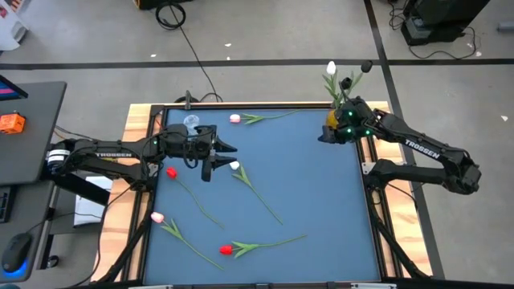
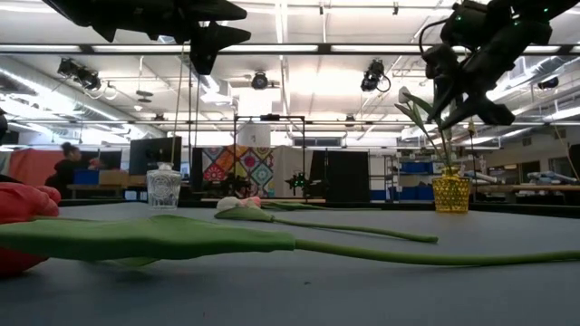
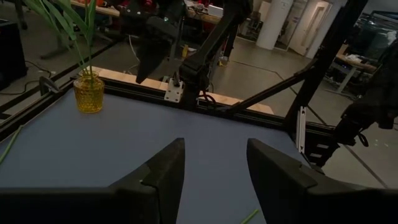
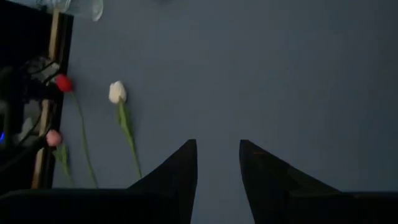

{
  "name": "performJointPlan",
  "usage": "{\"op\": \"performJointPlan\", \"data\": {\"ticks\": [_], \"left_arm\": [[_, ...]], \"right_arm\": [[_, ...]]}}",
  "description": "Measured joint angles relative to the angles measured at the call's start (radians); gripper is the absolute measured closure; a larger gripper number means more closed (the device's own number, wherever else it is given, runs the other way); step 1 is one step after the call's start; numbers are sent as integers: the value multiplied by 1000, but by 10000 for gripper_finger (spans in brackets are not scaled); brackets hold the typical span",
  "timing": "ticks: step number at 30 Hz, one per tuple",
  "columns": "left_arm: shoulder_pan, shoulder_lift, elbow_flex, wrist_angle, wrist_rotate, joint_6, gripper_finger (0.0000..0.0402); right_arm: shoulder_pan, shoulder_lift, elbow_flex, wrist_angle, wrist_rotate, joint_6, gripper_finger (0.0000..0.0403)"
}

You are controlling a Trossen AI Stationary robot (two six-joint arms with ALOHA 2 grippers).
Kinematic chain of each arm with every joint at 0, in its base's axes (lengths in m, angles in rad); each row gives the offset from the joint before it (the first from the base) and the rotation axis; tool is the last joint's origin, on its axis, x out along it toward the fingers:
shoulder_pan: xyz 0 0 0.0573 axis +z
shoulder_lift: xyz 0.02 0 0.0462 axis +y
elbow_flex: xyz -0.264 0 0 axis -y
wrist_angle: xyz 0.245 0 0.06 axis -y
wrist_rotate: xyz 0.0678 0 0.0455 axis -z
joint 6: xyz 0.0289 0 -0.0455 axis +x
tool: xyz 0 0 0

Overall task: Sort flowers into vase by color
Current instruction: Put the white tulip into the yellow vase

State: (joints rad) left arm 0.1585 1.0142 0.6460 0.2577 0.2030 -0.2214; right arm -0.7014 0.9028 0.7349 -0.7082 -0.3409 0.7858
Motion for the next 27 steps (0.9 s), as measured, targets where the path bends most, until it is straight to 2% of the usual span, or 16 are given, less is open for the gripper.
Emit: {"op": "performJointPlan", "data": {"ticks": [3, 9, 14, 22, 27], "left_arm": [[0, 0, 0, 0, 0, 0, 224], [0, 0, 0, 0, 0, 0, 224], [0, 0, 0, 0, 0, 0, 224], [0, 0, 0, 0, 0, 0, 224], [0, 0, 0, 0, 0, 0, 224]], "right_arm": [[39, 0, 0, -1, -10, -13, 274], [154, 0, 0, -4, 86, -3, 274], [208, 0, 0, 13, 69, 27, 274], [230, 47, 0, 370, -116, -33, 274], [254, 99, 0, 537, -121, 7, 274]]}}
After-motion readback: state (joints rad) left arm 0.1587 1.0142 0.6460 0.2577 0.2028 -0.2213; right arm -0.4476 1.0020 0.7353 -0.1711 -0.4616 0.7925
